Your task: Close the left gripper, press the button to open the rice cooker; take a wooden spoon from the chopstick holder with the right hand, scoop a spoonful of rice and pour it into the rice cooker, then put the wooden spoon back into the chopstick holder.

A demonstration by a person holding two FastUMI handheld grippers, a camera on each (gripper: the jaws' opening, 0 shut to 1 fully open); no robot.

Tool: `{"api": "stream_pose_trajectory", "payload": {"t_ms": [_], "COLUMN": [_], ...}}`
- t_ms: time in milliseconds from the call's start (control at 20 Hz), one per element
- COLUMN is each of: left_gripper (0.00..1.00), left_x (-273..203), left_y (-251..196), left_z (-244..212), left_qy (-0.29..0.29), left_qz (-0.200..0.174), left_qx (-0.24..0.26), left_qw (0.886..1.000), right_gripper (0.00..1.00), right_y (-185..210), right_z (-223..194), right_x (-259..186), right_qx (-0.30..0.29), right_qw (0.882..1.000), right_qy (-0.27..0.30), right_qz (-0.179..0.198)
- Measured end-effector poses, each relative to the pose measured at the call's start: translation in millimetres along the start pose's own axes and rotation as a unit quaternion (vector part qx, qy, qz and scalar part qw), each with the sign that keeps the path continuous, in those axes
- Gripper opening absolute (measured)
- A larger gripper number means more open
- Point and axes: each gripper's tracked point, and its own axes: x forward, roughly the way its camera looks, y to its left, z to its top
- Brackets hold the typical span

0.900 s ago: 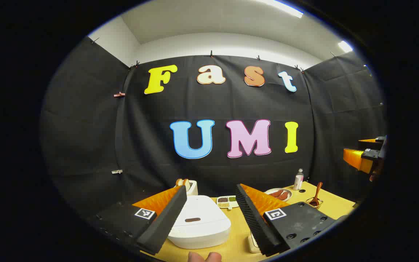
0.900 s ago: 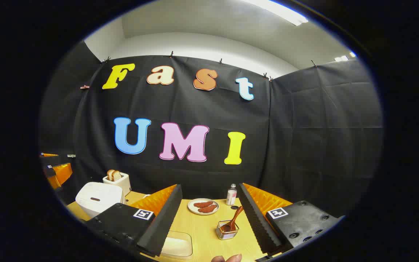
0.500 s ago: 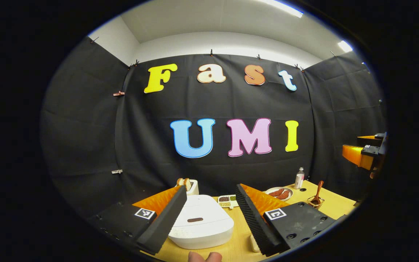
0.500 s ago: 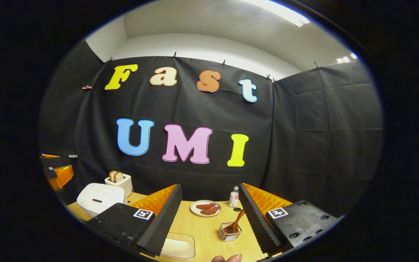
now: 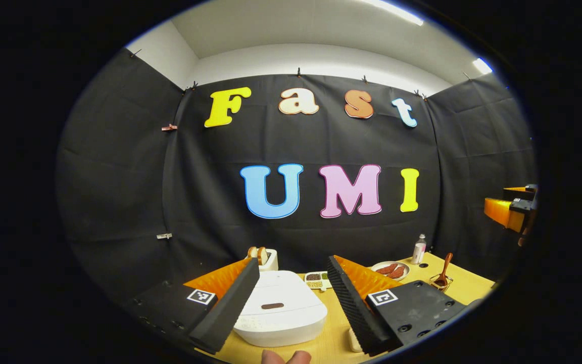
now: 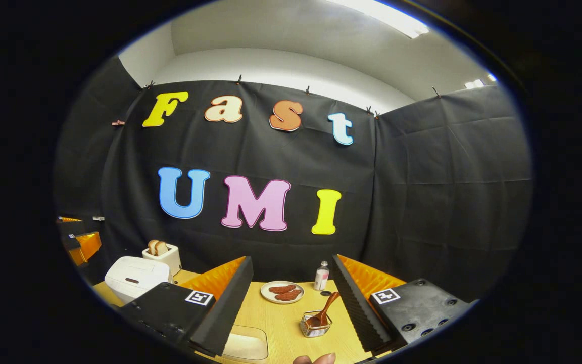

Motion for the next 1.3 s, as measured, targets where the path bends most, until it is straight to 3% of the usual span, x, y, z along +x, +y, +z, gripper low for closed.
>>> {"api": "stream_pose_trajectory", "payload": {"t_ms": [200,250,550,800,1000,1300], "left_gripper": [0.94,0.86,0.08,0.06,0.06,0.06], "left_x": [3,4,20,50,80,116], "left_y": [-1,-2,17,28,35,43], "left_z": [-4,-4,-21,-78,-117,-170], "left_qy": [0.003,0.004,0.034,0.14,0.21,0.295], "left_qz": [-0.002,-0.004,0.004,-0.027,-0.056,-0.077], "left_qx": [-0.005,-0.007,0.007,-0.036,-0.083,-0.101], "left_qw": [1.0,1.0,0.999,0.989,0.973,0.947], "right_gripper": [0.98,0.98,0.98,0.98,0.98,0.98], "right_y": [-5,-6,-9,-13,-23,-41], "right_z": [0,-2,-5,-6,-9,-21], "right_x": [1,1,6,6,2,-4], "right_qx": [-0.006,-0.009,-0.008,-0.018,-0.031,-0.032], "right_qw": [1.0,1.0,1.0,1.0,0.999,0.999], "right_qy": [0.0,0.0,0.001,0.001,0.005,0.019], "right_qz": [0.0,0.002,0.003,0.001,-0.009,-0.03]}}
